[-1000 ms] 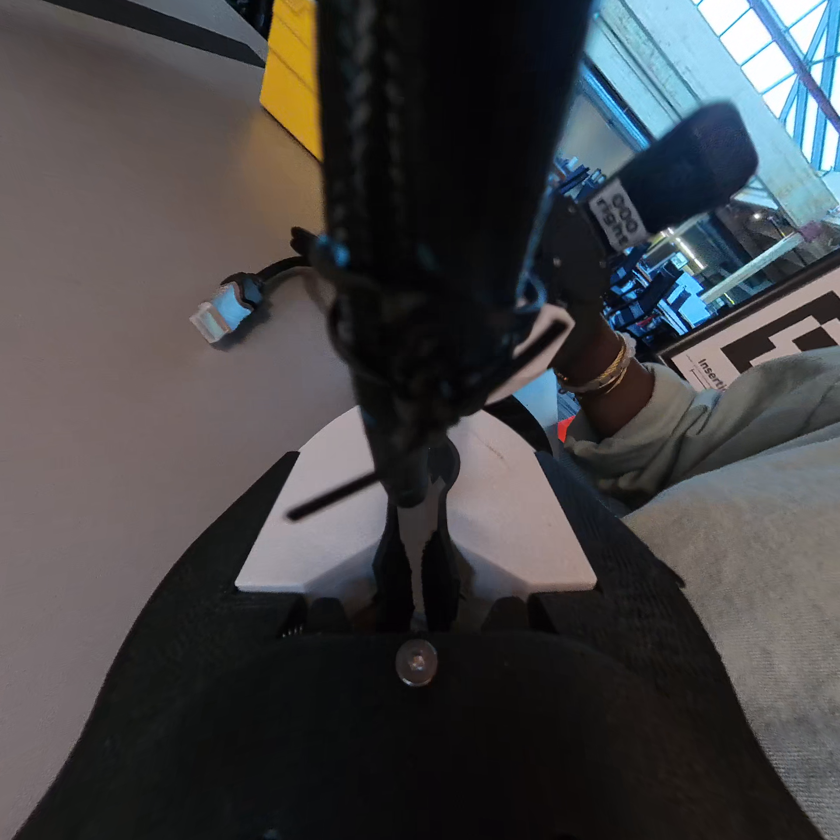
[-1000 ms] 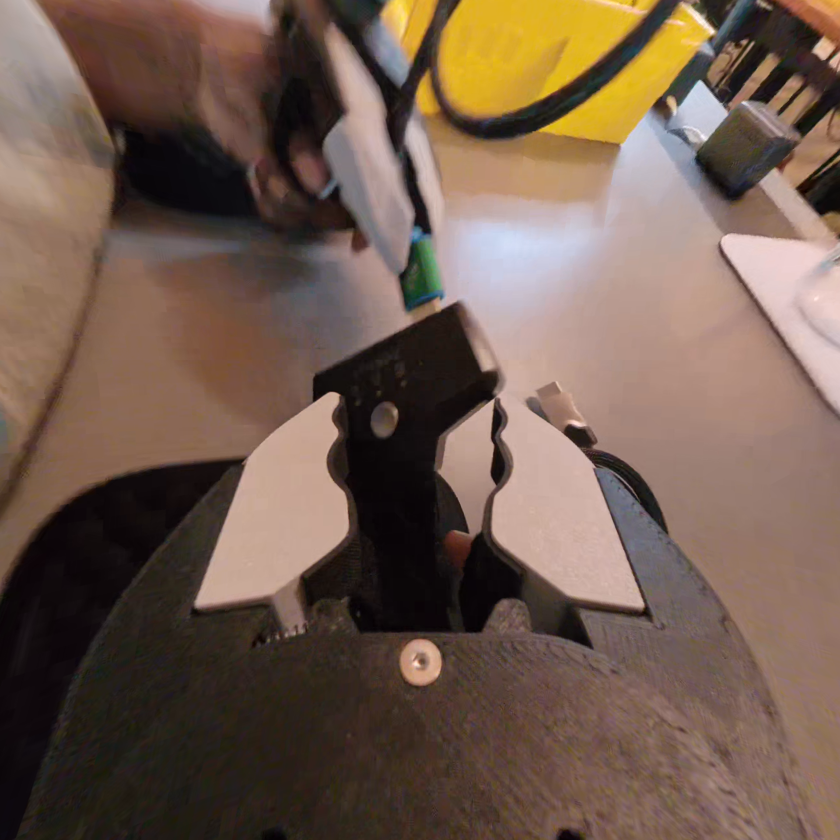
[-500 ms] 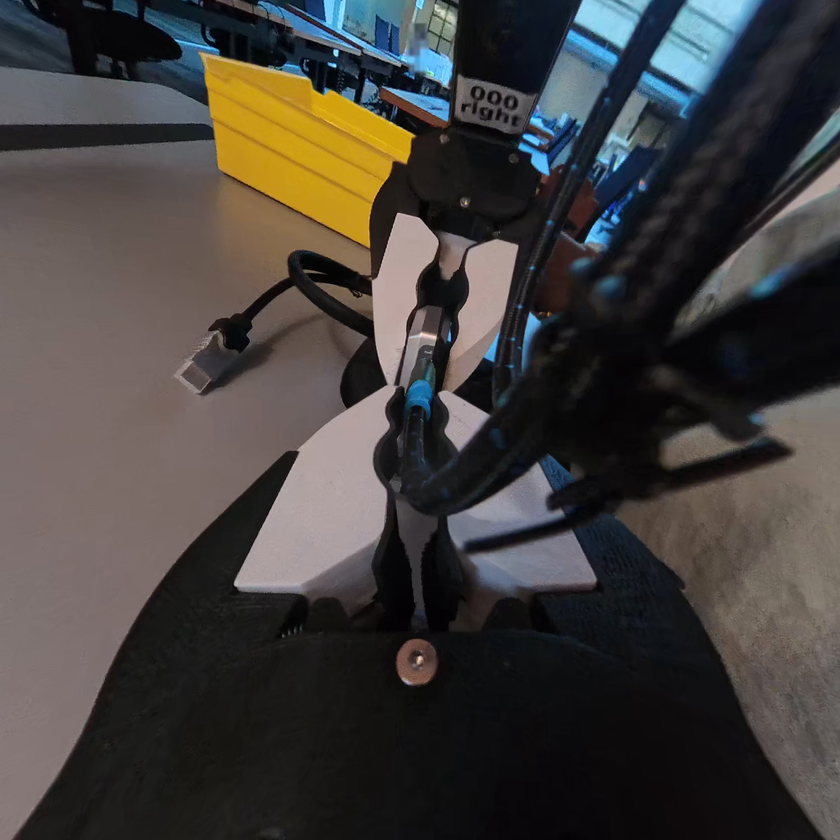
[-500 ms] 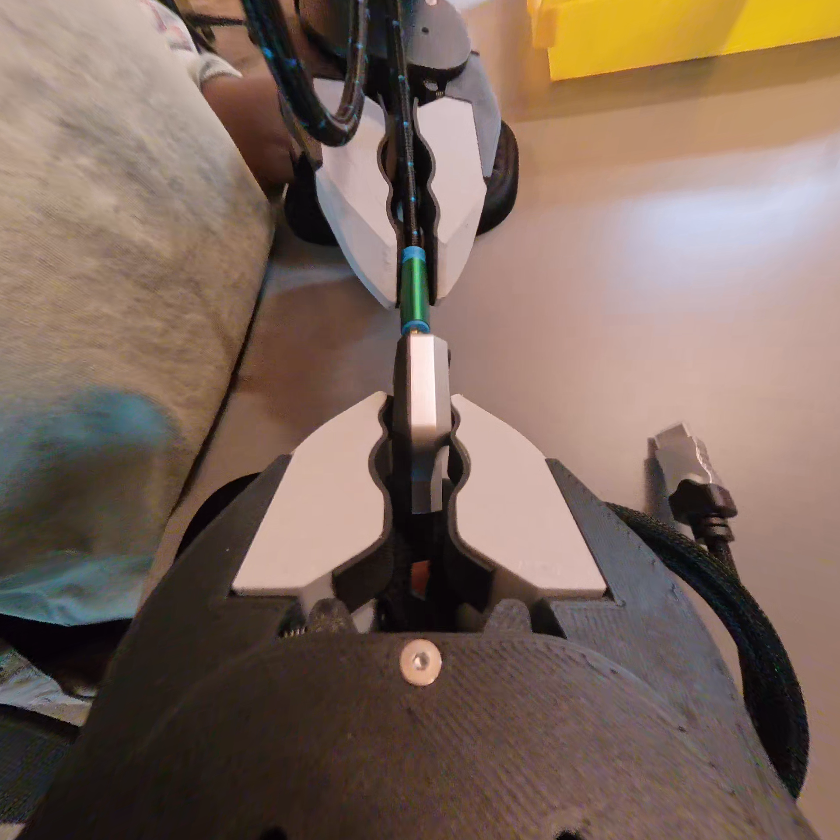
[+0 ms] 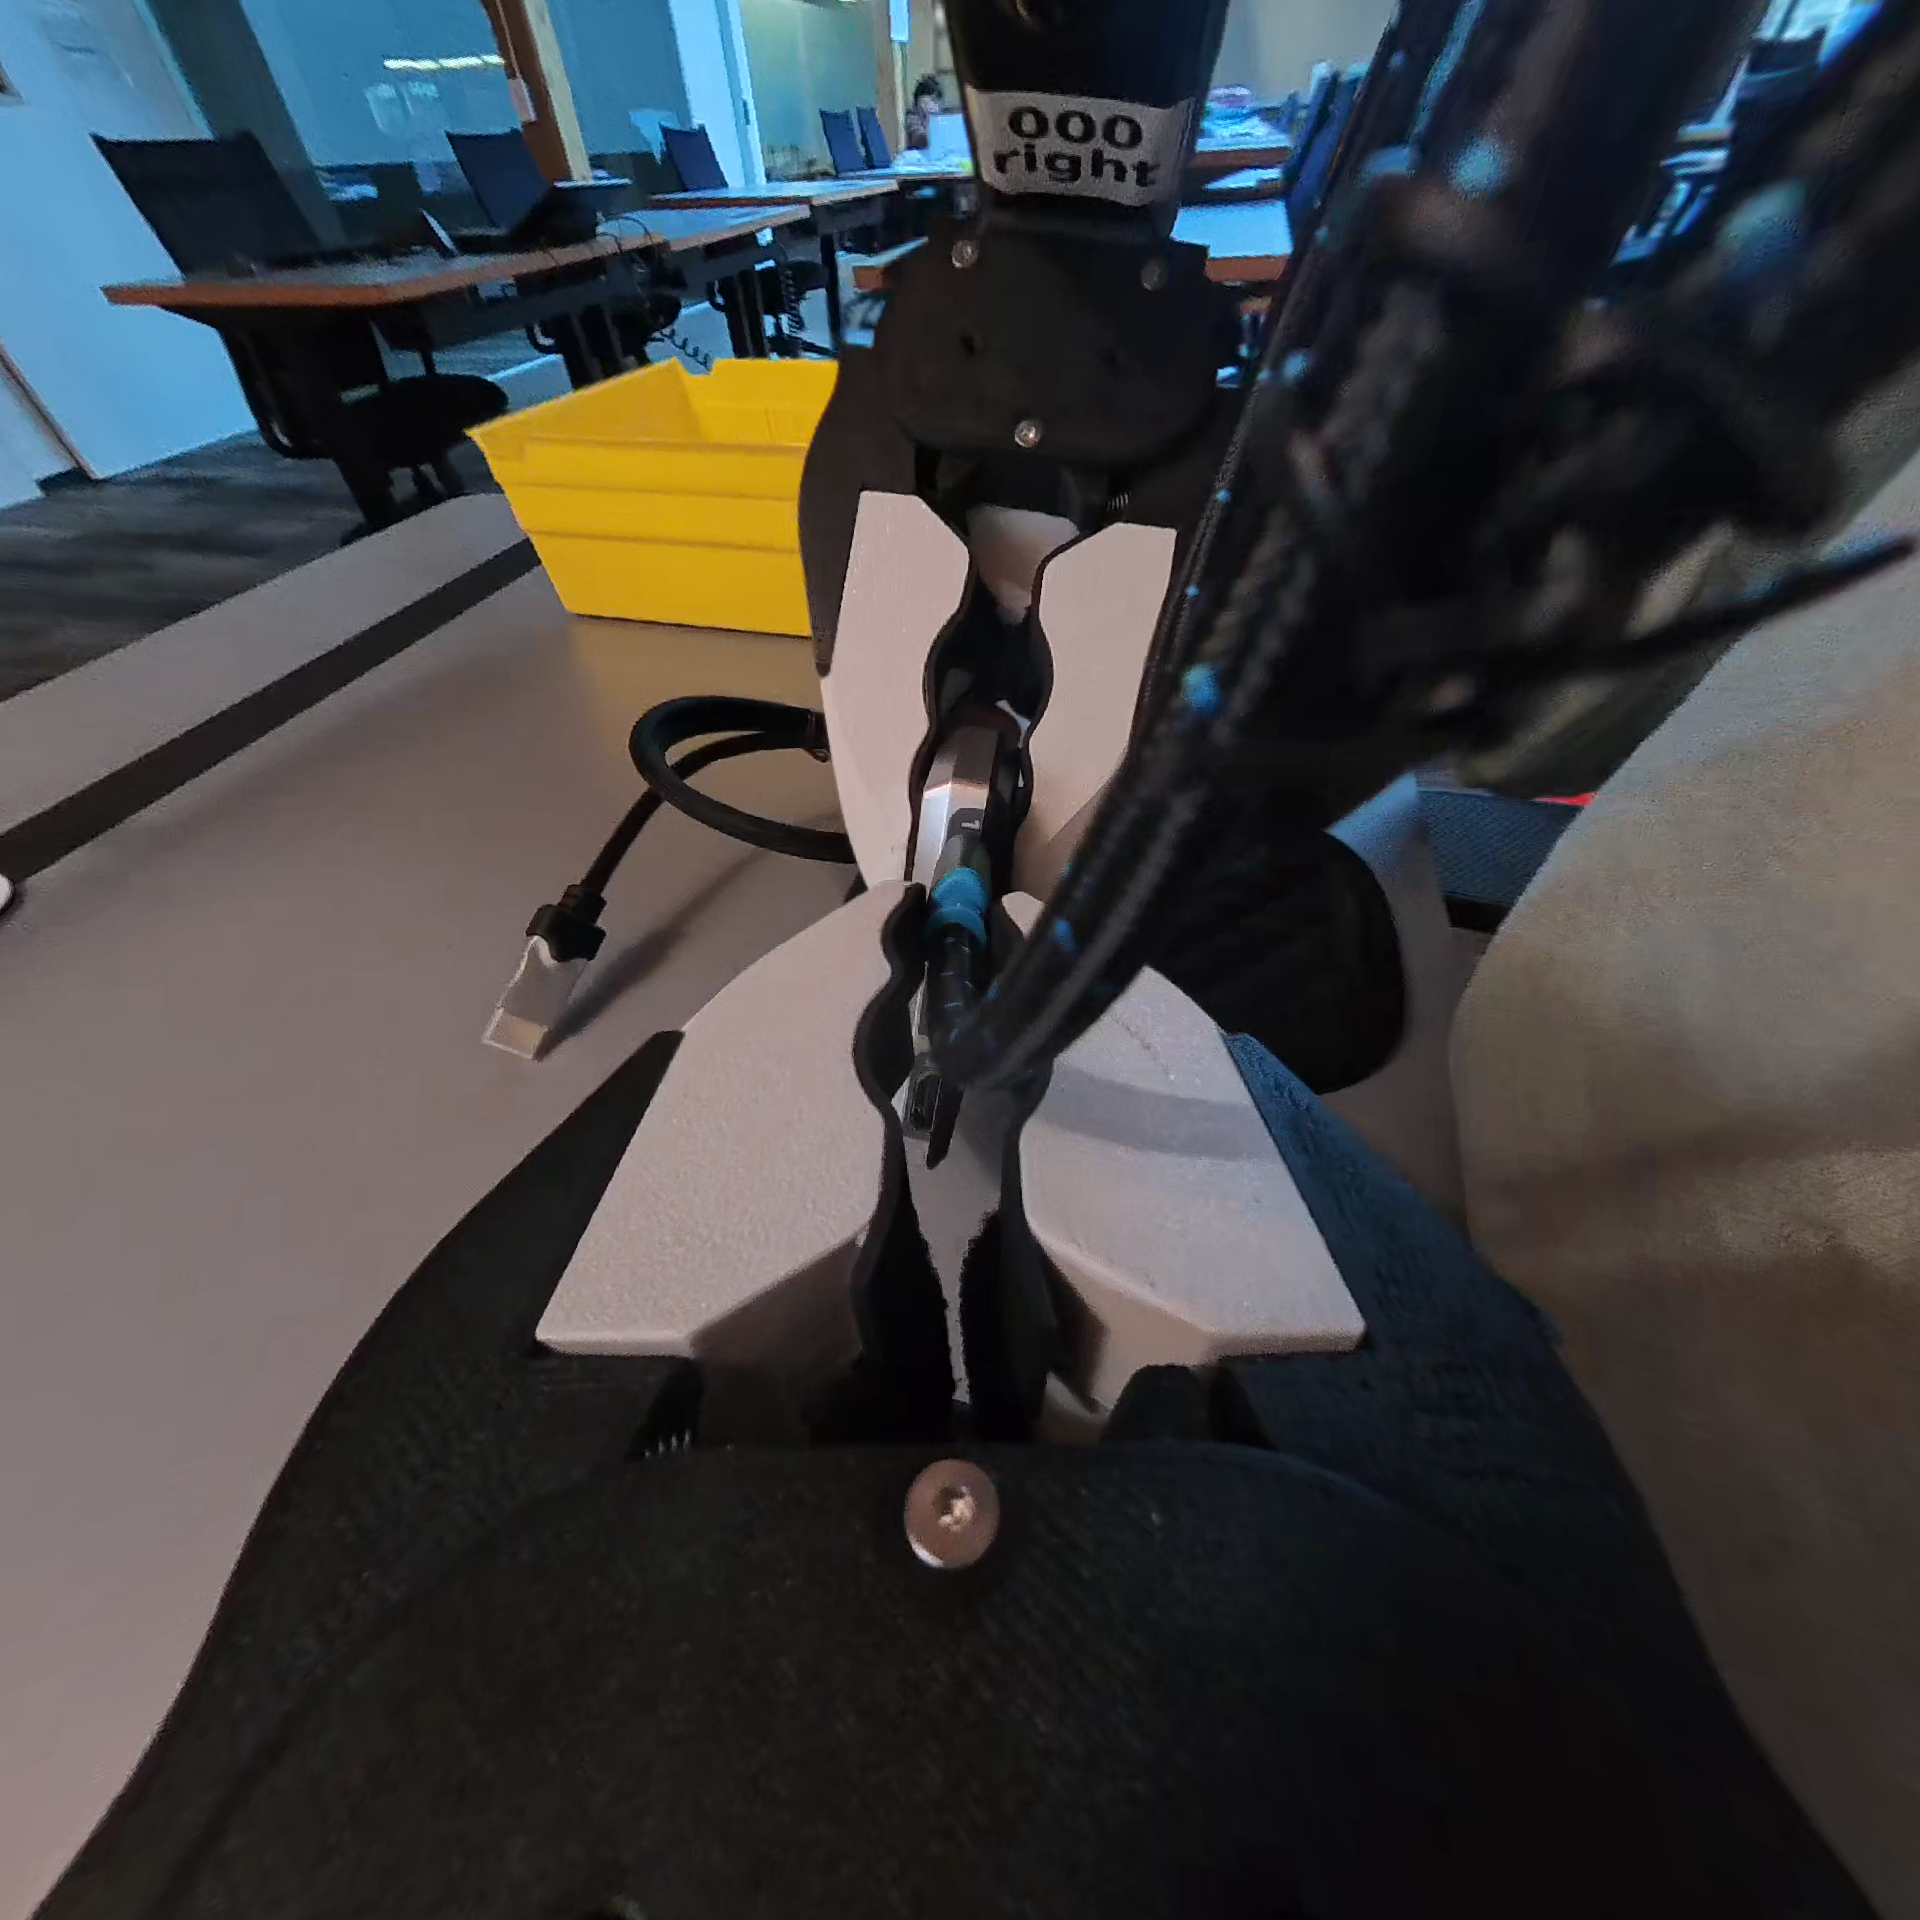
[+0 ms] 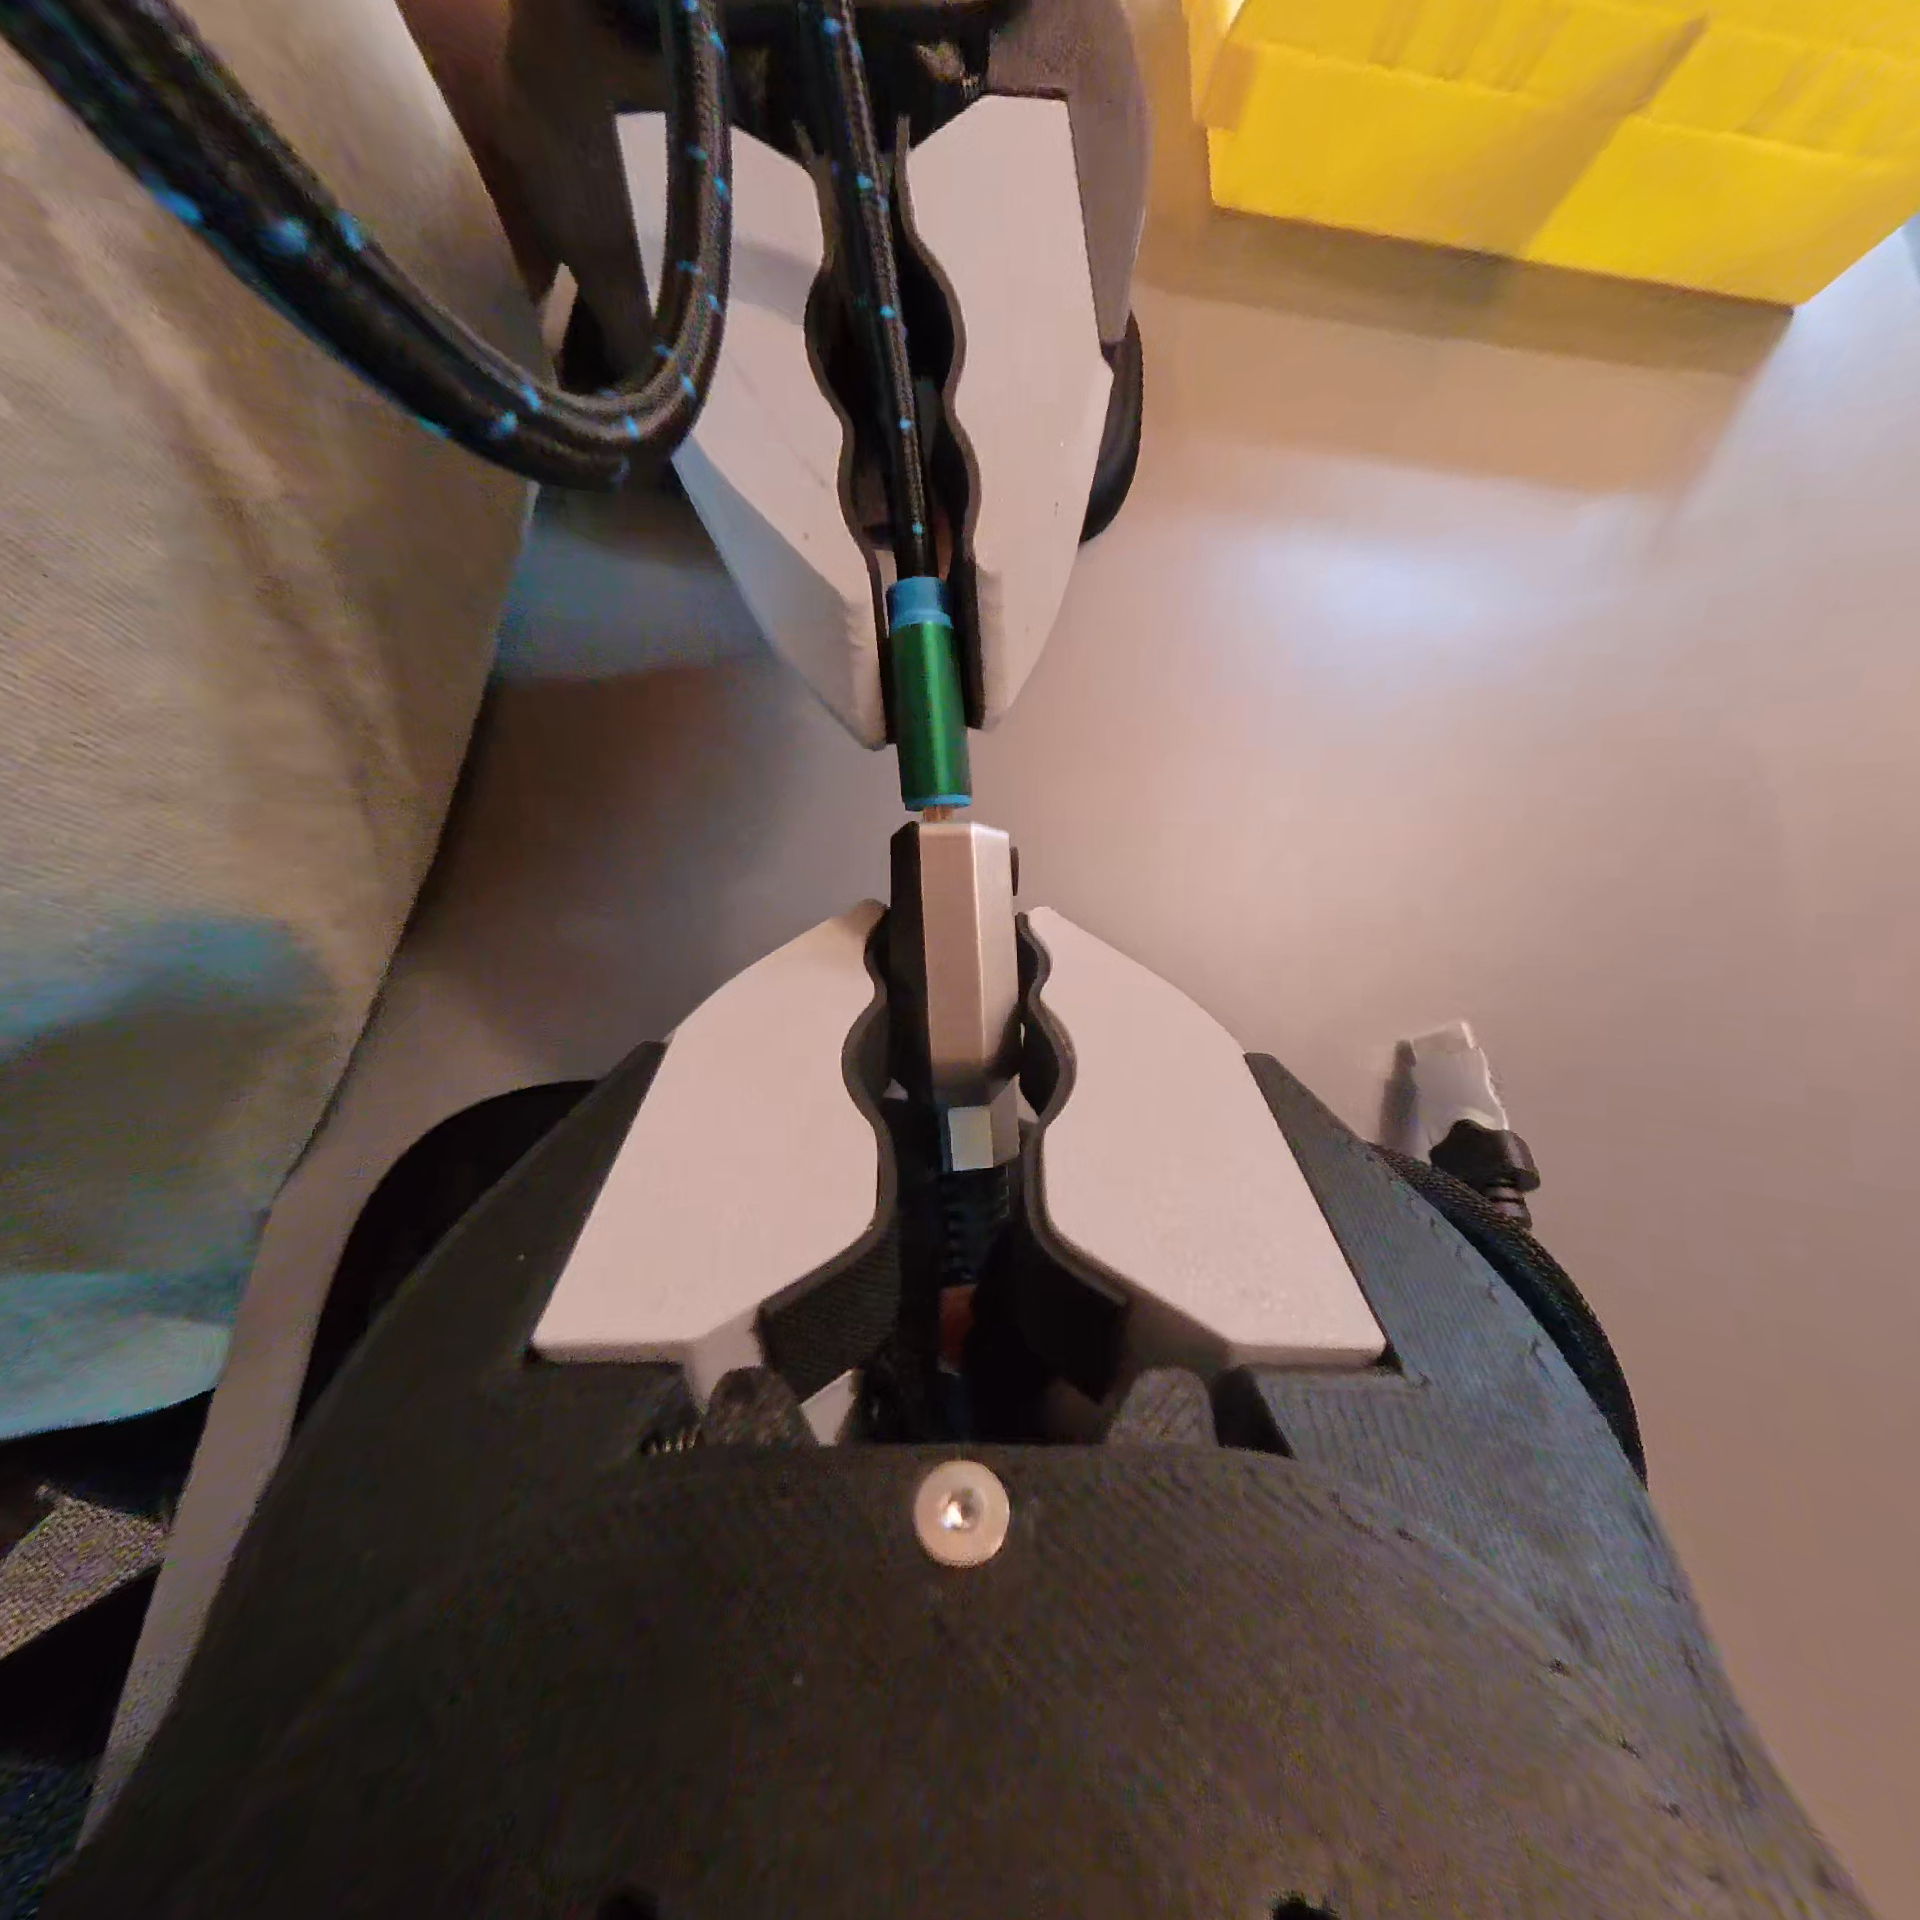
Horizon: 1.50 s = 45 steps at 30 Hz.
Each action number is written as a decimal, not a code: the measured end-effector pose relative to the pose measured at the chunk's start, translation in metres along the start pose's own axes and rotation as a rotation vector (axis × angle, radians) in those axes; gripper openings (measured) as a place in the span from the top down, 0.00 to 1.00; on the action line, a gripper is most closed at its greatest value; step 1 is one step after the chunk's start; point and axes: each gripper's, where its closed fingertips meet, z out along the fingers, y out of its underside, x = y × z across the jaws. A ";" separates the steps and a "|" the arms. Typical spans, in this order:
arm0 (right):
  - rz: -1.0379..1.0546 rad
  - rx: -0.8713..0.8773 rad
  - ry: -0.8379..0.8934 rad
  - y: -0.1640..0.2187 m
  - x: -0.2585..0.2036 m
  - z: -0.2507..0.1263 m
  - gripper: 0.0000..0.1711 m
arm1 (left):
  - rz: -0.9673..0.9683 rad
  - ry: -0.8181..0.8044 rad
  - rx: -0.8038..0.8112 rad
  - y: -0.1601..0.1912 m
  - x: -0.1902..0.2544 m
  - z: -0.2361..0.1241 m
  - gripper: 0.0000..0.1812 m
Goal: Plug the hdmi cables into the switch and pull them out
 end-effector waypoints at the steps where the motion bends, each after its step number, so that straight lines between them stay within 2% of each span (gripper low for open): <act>1: 0.004 -0.001 -0.007 0.000 -0.002 0.000 0.88 | -0.003 0.014 -0.011 0.000 0.001 -0.001 0.93; 4: 0.046 0.093 -0.046 -0.011 -0.006 0.001 0.88 | 0.003 0.045 -0.052 0.000 0.004 0.000 0.93; 7: 0.183 0.271 -0.122 -0.031 -0.003 -0.007 0.88 | -0.074 0.043 -0.012 -0.007 -0.006 0.000 0.78; 10: 0.330 0.397 -0.168 -0.036 0.010 -0.020 0.88 | -0.232 0.083 0.029 -0.006 -0.013 -0.008 0.71; 12: 0.408 0.465 -0.238 -0.043 0.011 -0.026 0.88 | -0.330 0.137 0.014 0.001 -0.008 -0.007 0.71; 13: 0.433 0.482 -0.281 -0.047 0.009 -0.026 0.88 | -0.362 0.151 0.017 0.003 -0.006 -0.005 0.75; 15: 0.462 0.470 -0.310 -0.050 0.010 -0.020 0.88 | -0.400 0.179 0.045 0.002 0.000 -0.003 0.89; 16: 0.474 0.466 -0.301 -0.050 0.014 -0.018 0.88 | -0.415 0.160 0.050 0.003 -0.003 -0.003 0.89; 18: 0.474 0.501 -0.240 -0.056 0.024 -0.019 0.85 | -0.502 0.157 0.109 0.000 -0.007 -0.005 0.89; 21: 0.375 0.561 -0.029 -0.062 0.040 -0.026 0.60 | -0.664 0.115 0.215 -0.003 -0.021 -0.011 0.89; 23: 0.249 0.450 0.162 -0.052 0.044 -0.020 0.49 | -0.736 0.079 0.252 0.000 -0.031 -0.014 0.89; 25: 0.087 0.237 0.338 -0.033 0.045 -0.007 0.45 | -0.766 0.017 0.262 0.005 -0.040 -0.014 0.89; 28: 0.025 -0.025 0.483 -0.009 0.044 0.010 0.54 | -0.781 -0.062 0.278 0.007 -0.050 -0.012 0.89; 31: 0.069 -0.117 0.559 0.006 0.049 0.023 0.65 | -0.779 -0.033 0.262 0.005 -0.045 -0.006 0.89; 33: 0.049 -0.118 0.655 0.007 0.060 0.019 0.79 | -0.769 -0.028 0.240 0.005 -0.041 -0.004 0.89; 36: 0.046 0.018 0.655 -0.003 0.059 0.017 0.80 | -0.718 -0.028 0.267 -0.006 -0.040 -0.009 0.88; 39: 0.056 0.133 0.661 -0.010 0.059 0.010 0.81 | -0.574 -0.073 0.329 -0.027 -0.042 -0.022 0.79; 42: 0.073 0.199 0.677 -0.011 0.060 -0.003 0.81 | -0.443 -0.184 0.346 -0.041 -0.056 -0.052 0.75; 45: 0.101 0.208 0.691 -0.005 0.062 -0.014 0.81 | -0.351 -0.369 0.344 -0.047 -0.086 -0.110 0.76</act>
